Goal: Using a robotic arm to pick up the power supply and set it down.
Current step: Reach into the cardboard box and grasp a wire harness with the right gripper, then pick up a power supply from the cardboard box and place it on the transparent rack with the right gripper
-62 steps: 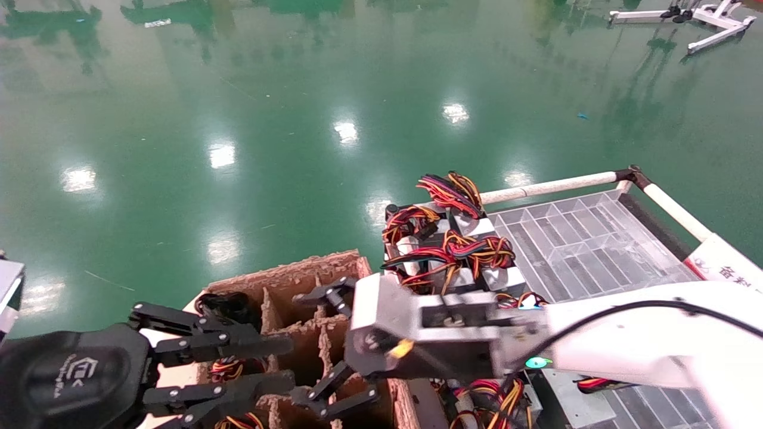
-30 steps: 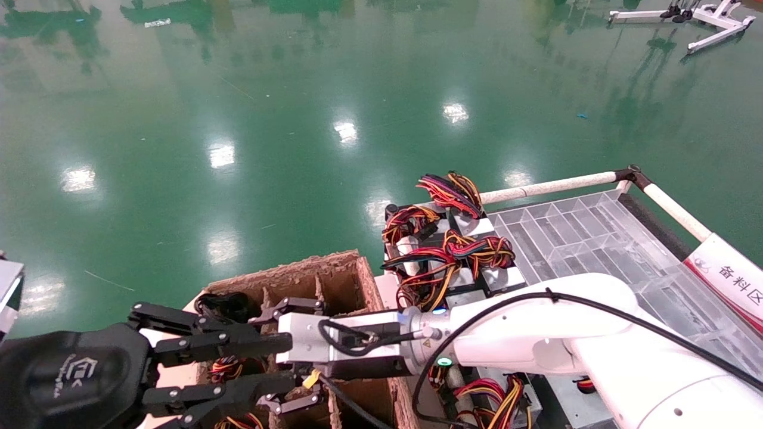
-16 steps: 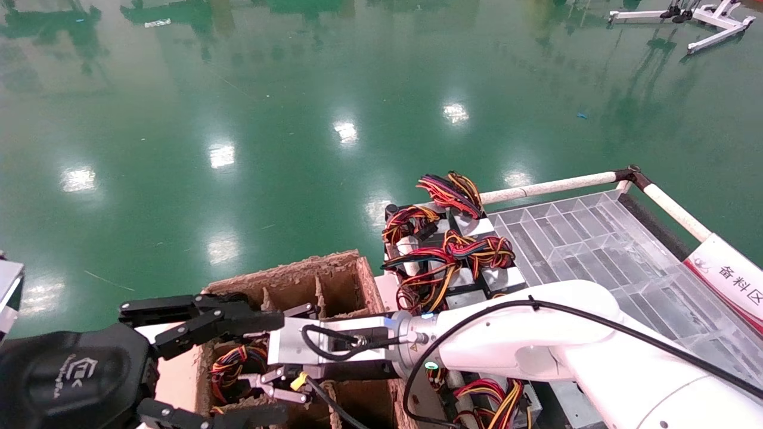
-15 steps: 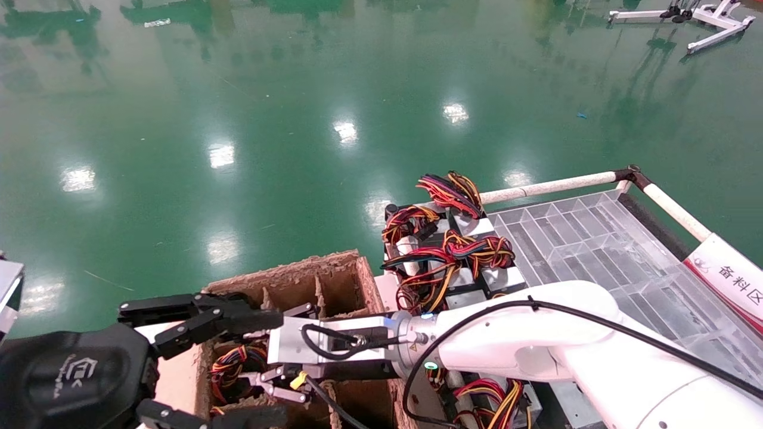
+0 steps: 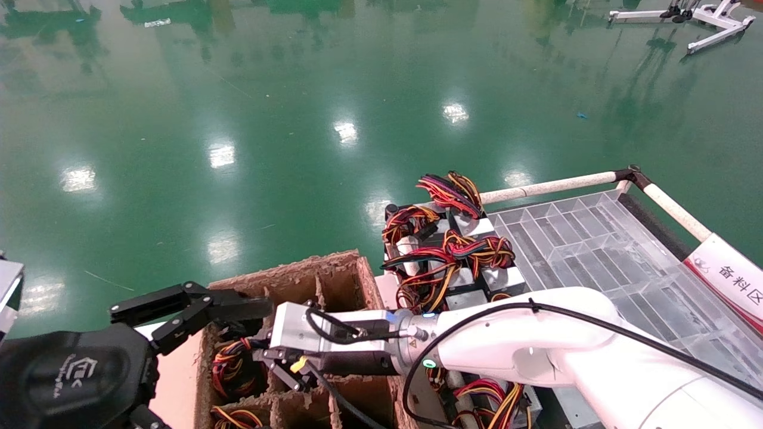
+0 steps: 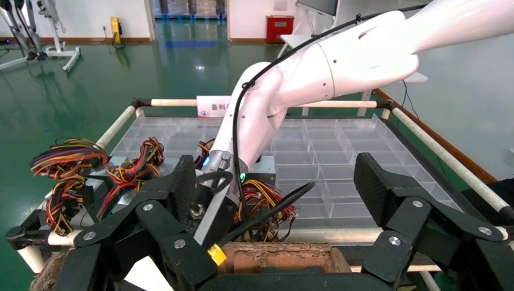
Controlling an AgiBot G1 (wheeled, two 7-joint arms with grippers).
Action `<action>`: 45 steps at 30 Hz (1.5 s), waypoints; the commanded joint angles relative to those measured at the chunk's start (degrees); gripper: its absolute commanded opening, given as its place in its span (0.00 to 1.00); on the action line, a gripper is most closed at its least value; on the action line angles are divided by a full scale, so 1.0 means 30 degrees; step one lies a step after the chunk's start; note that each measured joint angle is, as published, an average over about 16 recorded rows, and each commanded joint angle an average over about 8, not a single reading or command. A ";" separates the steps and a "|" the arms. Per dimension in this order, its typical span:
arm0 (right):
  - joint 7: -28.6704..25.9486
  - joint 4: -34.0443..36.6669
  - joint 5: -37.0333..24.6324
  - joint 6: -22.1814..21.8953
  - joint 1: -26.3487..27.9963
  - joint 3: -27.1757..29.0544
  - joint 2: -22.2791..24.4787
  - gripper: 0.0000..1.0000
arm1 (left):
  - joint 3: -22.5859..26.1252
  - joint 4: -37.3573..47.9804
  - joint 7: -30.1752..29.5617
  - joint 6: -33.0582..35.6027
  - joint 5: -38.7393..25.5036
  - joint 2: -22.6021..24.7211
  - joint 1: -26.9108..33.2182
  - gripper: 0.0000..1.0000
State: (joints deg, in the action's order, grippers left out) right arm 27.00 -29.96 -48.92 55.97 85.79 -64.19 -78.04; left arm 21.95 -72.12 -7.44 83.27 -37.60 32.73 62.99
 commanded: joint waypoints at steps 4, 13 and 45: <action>-0.0178 0.0378 0.1041 0.0107 -0.0010 -0.0117 0.0082 0.00 | 0.0001 0.0000 0.0000 0.0000 0.0000 0.0000 0.0000 1.00; -0.0714 0.1533 0.3785 0.2373 0.0124 0.0840 0.0401 0.00 | 0.0001 0.0000 0.0001 -0.0001 0.0001 -0.0001 0.0000 1.00; 0.0312 0.9501 0.8659 0.7690 0.6145 0.3977 0.2938 0.00 | 0.0005 0.0000 0.0002 -0.0002 0.0003 -0.0002 0.0001 1.00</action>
State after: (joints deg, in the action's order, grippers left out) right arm 28.10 -2.06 -23.38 79.12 104.33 -52.62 -69.04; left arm 21.96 -72.12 -7.44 83.27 -37.59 32.73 63.00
